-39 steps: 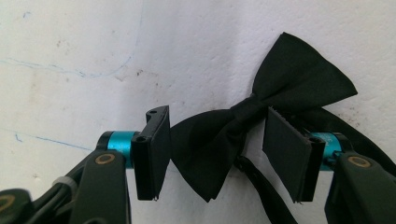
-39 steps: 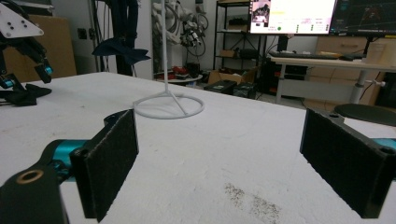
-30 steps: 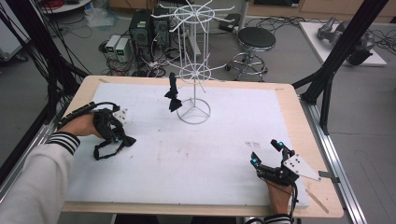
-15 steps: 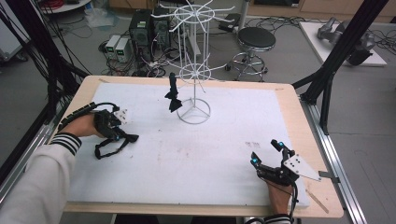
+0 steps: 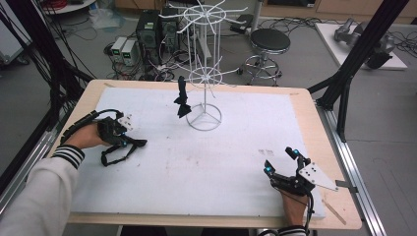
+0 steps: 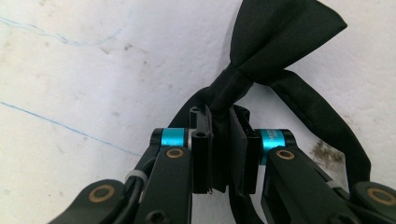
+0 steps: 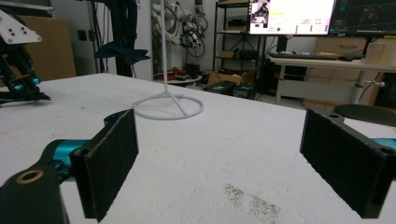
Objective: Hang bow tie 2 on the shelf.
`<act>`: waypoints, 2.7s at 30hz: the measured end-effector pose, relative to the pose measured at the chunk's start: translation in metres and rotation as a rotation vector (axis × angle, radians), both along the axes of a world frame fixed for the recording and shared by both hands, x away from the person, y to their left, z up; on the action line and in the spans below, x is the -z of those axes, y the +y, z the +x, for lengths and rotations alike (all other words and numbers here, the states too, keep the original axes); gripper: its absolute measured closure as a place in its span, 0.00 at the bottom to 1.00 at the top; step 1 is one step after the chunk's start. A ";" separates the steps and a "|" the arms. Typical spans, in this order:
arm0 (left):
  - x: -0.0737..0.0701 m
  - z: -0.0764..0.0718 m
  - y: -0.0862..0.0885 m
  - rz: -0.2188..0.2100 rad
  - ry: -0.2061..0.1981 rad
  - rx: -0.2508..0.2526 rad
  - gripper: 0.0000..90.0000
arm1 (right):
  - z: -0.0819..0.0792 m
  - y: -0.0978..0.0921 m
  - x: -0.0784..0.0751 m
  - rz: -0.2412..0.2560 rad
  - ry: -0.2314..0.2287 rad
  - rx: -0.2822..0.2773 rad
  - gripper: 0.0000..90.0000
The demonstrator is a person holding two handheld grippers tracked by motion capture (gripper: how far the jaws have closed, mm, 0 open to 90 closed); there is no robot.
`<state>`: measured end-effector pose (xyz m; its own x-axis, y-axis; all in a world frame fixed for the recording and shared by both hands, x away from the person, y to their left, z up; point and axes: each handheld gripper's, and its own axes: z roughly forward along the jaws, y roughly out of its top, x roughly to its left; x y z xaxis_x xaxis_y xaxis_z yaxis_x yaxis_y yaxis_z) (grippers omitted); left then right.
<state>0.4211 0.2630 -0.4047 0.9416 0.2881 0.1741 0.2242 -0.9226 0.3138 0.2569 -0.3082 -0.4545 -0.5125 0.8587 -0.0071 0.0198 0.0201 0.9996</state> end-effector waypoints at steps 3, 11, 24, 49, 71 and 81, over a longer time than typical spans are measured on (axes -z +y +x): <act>-0.001 -0.002 -0.001 -0.037 -0.016 -0.013 0.89 | 0.000 0.000 0.000 -0.002 -0.001 0.000 0.12; -0.008 -0.007 -0.006 -0.131 -0.028 -0.028 0.89 | 0.000 0.000 0.000 -0.002 0.000 0.000 0.12; -0.025 -0.016 0.004 -0.288 -0.070 -0.128 0.88 | 0.000 0.000 0.000 -0.002 0.002 0.001 0.12; -0.053 -0.034 0.015 -0.546 -0.132 -0.257 0.88 | 0.000 0.001 0.000 -0.012 -0.002 0.003 0.12; -0.066 -0.043 0.005 -0.721 -0.153 -0.321 0.88 | 0.000 0.001 0.000 -0.016 -0.004 0.003 0.12; -0.078 -0.044 -0.005 -0.784 -0.189 -0.329 0.88 | 0.001 0.001 0.000 -0.014 -0.007 0.003 0.12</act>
